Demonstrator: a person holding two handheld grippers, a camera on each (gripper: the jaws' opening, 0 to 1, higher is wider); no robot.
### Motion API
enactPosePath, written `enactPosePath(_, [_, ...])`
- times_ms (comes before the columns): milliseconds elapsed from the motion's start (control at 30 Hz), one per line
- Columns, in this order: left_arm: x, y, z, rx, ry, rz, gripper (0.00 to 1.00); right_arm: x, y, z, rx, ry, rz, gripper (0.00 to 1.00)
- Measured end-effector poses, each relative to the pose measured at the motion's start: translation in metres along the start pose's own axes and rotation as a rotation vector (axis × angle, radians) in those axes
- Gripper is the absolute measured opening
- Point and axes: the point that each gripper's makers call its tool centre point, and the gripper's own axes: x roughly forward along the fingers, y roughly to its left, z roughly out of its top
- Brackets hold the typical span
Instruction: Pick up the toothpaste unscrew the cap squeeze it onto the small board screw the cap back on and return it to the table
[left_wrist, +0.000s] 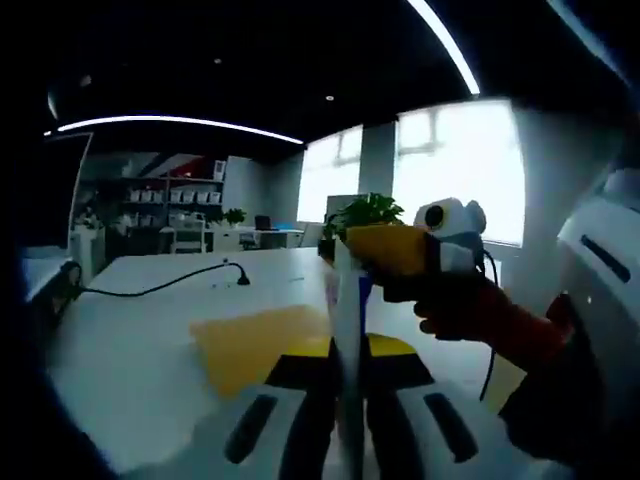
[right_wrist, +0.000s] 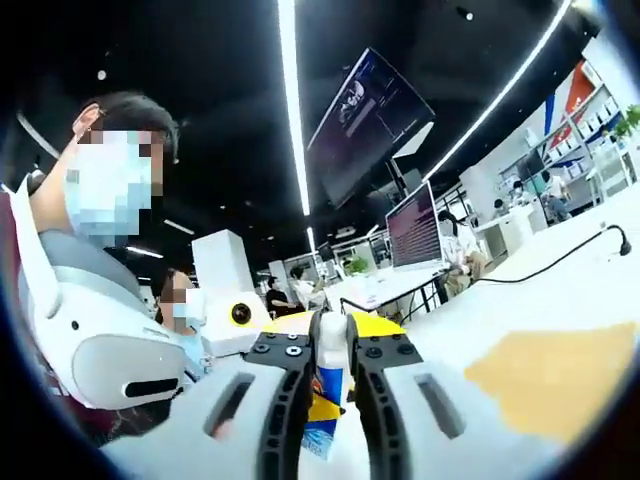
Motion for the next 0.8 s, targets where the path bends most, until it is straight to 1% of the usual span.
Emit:
enactPosePath(67, [0.000,-0.011,0.002,-0.062,-0.016,-0.073,0.08,-0.001,0.004,0.003,0.044,-0.014,0.036,0.12])
enactPosePath(100, [0.000,-0.017,0.005,-0.104,-0.032,-0.121,0.08,-0.002,0.011,0.006,0.096,-0.028,0.078,0.12])
enactPosePath(133, [-0.001,-0.027,0.009,-0.176,-0.053,-0.201,0.08,-0.003,0.013,0.009,0.137,-0.040,0.103,0.12])
enactPosePath(167, [-0.002,-0.032,0.012,-0.224,-0.064,-0.256,0.08,-0.004,0.017,0.011,0.168,-0.048,0.133,0.12])
enactPosePath(200, [-0.002,-0.041,0.017,-0.300,-0.083,-0.341,0.08,-0.006,0.020,0.016,0.198,-0.067,0.174,0.12])
enactPosePath(233, [-0.003,-0.046,0.020,-0.353,-0.102,-0.400,0.08,-0.005,0.029,0.015,0.223,-0.080,0.203,0.11])
enactPosePath(267, [-0.004,-0.051,0.023,-0.412,-0.111,-0.463,0.08,-0.005,0.037,0.017,0.277,-0.101,0.252,0.11])
enactPosePath(300, [-0.003,-0.059,0.027,-0.497,-0.129,-0.550,0.08,-0.006,0.039,0.020,0.318,-0.121,0.284,0.11])
enactPosePath(333, [-0.005,-0.064,0.029,-0.554,-0.127,-0.612,0.08,-0.007,0.051,0.018,0.385,-0.134,0.337,0.11])
enactPosePath(367, [-0.004,-0.071,0.031,-0.630,-0.124,-0.687,0.08,-0.008,0.052,0.020,0.430,-0.154,0.365,0.11])
enactPosePath(400, [-0.005,-0.074,0.034,-0.670,-0.136,-0.734,0.08,-0.009,0.054,0.022,0.470,-0.180,0.399,0.11])
enactPosePath(433, [-0.007,-0.084,0.037,-0.736,-0.133,-0.827,0.08,-0.011,0.060,0.023,0.543,-0.196,0.464,0.11])
enactPosePath(467, [-0.008,-0.086,0.039,-0.766,-0.133,-0.858,0.08,-0.011,0.057,0.025,0.569,-0.216,0.482,0.11])
enactPosePath(500, [-0.010,-0.090,0.044,-0.859,-0.135,-0.946,0.08,-0.013,0.057,0.028,0.605,-0.244,0.520,0.11])
enactPosePath(533, [-0.011,-0.092,0.046,-0.904,-0.139,-0.999,0.08,-0.013,0.058,0.028,0.610,-0.247,0.528,0.11])
enactPosePath(567, [-0.011,-0.093,0.049,-0.957,-0.156,-1.059,0.08,-0.012,0.054,0.028,0.608,-0.256,0.530,0.11])
enactPosePath(600, [-0.012,-0.093,0.051,-0.988,-0.164,-1.096,0.09,-0.011,0.055,0.029,0.616,-0.262,0.541,0.11])
enactPosePath(633, [-0.012,-0.094,0.053,-1.029,-0.174,-1.141,0.09,-0.012,0.057,0.032,0.638,-0.270,0.567,0.11])
enactPosePath(667, [-0.014,-0.095,0.054,-1.040,-0.179,-1.170,0.09,-0.013,0.060,0.034,0.654,-0.272,0.593,0.11])
enactPosePath(700, [-0.017,-0.097,0.056,-1.063,-0.187,-1.216,0.09,-0.013,0.064,0.036,0.681,-0.279,0.631,0.11])
enactPosePath(733, [-0.018,-0.098,0.058,-1.083,-0.188,-1.244,0.09,-0.016,0.066,0.039,0.707,-0.283,0.667,0.11])
enactPosePath(767, [-0.019,-0.099,0.060,-1.101,-0.198,-1.270,0.09,-0.015,0.067,0.040,0.713,-0.302,0.686,0.11])
enactPosePath(800, [-0.019,-0.101,0.060,-1.104,-0.199,-1.284,0.09,-0.016,0.069,0.041,0.726,-0.304,0.708,0.11])
